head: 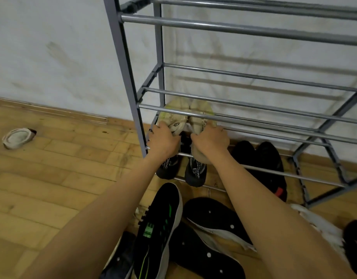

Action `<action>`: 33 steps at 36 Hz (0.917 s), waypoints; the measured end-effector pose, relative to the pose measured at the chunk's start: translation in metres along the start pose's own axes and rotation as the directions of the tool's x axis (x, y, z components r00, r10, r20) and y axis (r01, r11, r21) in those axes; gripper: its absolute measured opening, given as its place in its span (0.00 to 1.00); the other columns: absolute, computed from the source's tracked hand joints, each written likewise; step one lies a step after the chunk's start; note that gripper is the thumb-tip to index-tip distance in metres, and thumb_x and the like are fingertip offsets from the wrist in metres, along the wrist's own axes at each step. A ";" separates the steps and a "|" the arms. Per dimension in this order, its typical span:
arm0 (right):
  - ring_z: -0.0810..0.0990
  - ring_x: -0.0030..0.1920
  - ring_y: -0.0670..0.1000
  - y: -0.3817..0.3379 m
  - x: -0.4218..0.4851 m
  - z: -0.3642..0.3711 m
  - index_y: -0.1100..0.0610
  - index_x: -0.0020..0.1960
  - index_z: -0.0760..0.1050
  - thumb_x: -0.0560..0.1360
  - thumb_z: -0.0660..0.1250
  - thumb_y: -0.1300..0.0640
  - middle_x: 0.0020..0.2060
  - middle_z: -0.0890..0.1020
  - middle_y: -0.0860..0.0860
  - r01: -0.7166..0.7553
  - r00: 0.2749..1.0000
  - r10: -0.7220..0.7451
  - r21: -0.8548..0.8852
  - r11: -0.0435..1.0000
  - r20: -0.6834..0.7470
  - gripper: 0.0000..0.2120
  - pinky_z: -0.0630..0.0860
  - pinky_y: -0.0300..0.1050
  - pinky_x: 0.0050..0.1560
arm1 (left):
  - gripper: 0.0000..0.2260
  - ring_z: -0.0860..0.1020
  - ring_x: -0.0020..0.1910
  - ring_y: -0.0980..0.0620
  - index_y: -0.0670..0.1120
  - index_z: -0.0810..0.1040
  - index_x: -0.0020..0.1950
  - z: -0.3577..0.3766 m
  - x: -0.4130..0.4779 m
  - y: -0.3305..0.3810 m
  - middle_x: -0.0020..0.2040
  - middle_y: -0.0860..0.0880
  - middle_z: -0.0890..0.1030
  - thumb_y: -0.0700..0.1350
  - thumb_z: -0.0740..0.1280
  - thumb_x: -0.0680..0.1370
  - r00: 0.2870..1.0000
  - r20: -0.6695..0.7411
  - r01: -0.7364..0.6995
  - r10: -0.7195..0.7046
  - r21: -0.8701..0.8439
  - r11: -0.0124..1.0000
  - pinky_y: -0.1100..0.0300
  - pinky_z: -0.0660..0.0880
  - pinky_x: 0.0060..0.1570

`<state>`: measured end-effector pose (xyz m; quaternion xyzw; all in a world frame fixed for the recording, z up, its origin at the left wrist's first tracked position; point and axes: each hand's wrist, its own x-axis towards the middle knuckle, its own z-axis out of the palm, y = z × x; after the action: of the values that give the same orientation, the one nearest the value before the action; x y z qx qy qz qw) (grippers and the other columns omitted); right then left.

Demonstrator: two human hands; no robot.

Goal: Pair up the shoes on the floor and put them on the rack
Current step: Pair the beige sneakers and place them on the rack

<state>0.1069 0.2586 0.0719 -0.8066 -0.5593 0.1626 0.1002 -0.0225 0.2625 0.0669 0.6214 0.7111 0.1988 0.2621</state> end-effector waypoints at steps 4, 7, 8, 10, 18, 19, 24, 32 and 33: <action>0.60 0.71 0.63 0.007 -0.011 0.003 0.53 0.75 0.53 0.74 0.61 0.36 0.73 0.59 0.61 0.031 0.999 -0.034 0.113 0.993 0.032 0.37 0.68 0.58 0.63 | 0.29 0.59 0.72 0.38 0.42 0.64 0.71 0.007 -0.011 -0.012 0.73 0.40 0.60 0.54 0.67 0.75 0.997 -0.040 -0.072 0.072 0.013 0.997 0.44 0.61 0.69; 0.56 0.73 0.64 0.018 -0.027 0.009 0.49 0.76 0.48 0.73 0.65 0.39 0.75 0.50 0.57 0.111 0.993 -0.117 0.147 0.983 0.034 0.40 0.67 0.58 0.64 | 0.25 0.55 0.74 0.37 0.46 0.66 0.71 0.016 -0.025 -0.024 0.75 0.40 0.56 0.52 0.65 0.77 0.978 -0.102 -0.174 0.182 0.080 0.981 0.45 0.57 0.72; 0.56 0.72 0.65 0.023 -0.032 0.013 0.48 0.76 0.48 0.74 0.65 0.40 0.76 0.47 0.57 0.143 0.989 -0.147 0.128 0.981 0.026 0.39 0.68 0.58 0.64 | 0.23 0.54 0.74 0.37 0.46 0.67 0.71 0.019 -0.030 -0.028 0.75 0.40 0.55 0.51 0.64 0.78 0.967 -0.131 -0.206 0.219 0.102 0.973 0.45 0.56 0.73; 0.57 0.72 0.65 0.030 -0.040 0.019 0.48 0.76 0.49 0.75 0.65 0.43 0.76 0.44 0.57 0.194 0.981 -0.194 0.101 0.976 -0.007 0.36 0.68 0.57 0.65 | 0.20 0.53 0.75 0.37 0.47 0.68 0.70 0.024 -0.036 -0.034 0.76 0.40 0.55 0.50 0.61 0.80 0.947 -0.174 -0.250 0.271 0.131 0.959 0.46 0.55 0.74; 0.61 0.71 0.61 0.032 -0.047 0.030 0.51 0.69 0.67 0.76 0.64 0.42 0.77 0.50 0.55 0.244 0.959 -0.212 0.165 0.956 -0.189 0.25 0.67 0.53 0.66 | 0.17 0.50 0.77 0.40 0.47 0.71 0.69 0.029 -0.041 -0.035 0.77 0.43 0.55 0.47 0.60 0.81 0.921 -0.243 -0.290 0.303 0.088 0.953 0.51 0.49 0.74; 0.62 0.70 0.61 0.031 -0.047 0.030 0.51 0.68 0.68 0.75 0.65 0.42 0.76 0.52 0.54 0.246 0.955 -0.212 0.160 0.956 -0.206 0.25 0.69 0.53 0.64 | 0.16 0.51 0.76 0.40 0.46 0.72 0.69 0.029 -0.040 -0.034 0.77 0.42 0.56 0.46 0.61 0.81 0.917 -0.254 -0.294 0.308 0.093 0.951 0.50 0.49 0.74; 0.62 0.68 0.61 0.030 -0.048 0.035 0.51 0.66 0.70 0.74 0.66 0.41 0.75 0.54 0.55 0.249 0.952 -0.226 0.095 0.964 -0.205 0.24 0.72 0.54 0.59 | 0.16 0.54 0.75 0.40 0.44 0.74 0.67 0.033 -0.041 -0.038 0.74 0.43 0.62 0.45 0.64 0.79 0.916 -0.249 -0.297 0.315 0.110 0.949 0.48 0.53 0.75; 0.62 0.66 0.61 0.039 -0.059 0.038 0.52 0.66 0.69 0.74 0.65 0.40 0.73 0.56 0.56 0.280 0.938 -0.264 0.040 0.959 -0.226 0.25 0.72 0.53 0.59 | 0.16 0.58 0.74 0.39 0.42 0.76 0.64 0.034 -0.049 -0.041 0.71 0.41 0.66 0.43 0.66 0.78 0.916 -0.254 -0.309 0.310 0.045 0.950 0.46 0.58 0.72; 0.62 0.66 0.62 0.038 -0.059 0.037 0.52 0.66 0.69 0.74 0.64 0.40 0.73 0.57 0.56 0.276 0.940 -0.261 0.039 0.960 -0.218 0.25 0.71 0.53 0.60 | 0.15 0.58 0.74 0.38 0.41 0.76 0.64 0.034 -0.050 -0.041 0.70 0.41 0.67 0.43 0.66 0.78 0.914 -0.255 -0.315 0.316 0.046 0.948 0.45 0.58 0.71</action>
<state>0.1073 0.1888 0.0338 -0.7314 -0.6445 0.0805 0.2078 -0.0291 0.2056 0.0215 0.6970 0.6303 0.3163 0.1302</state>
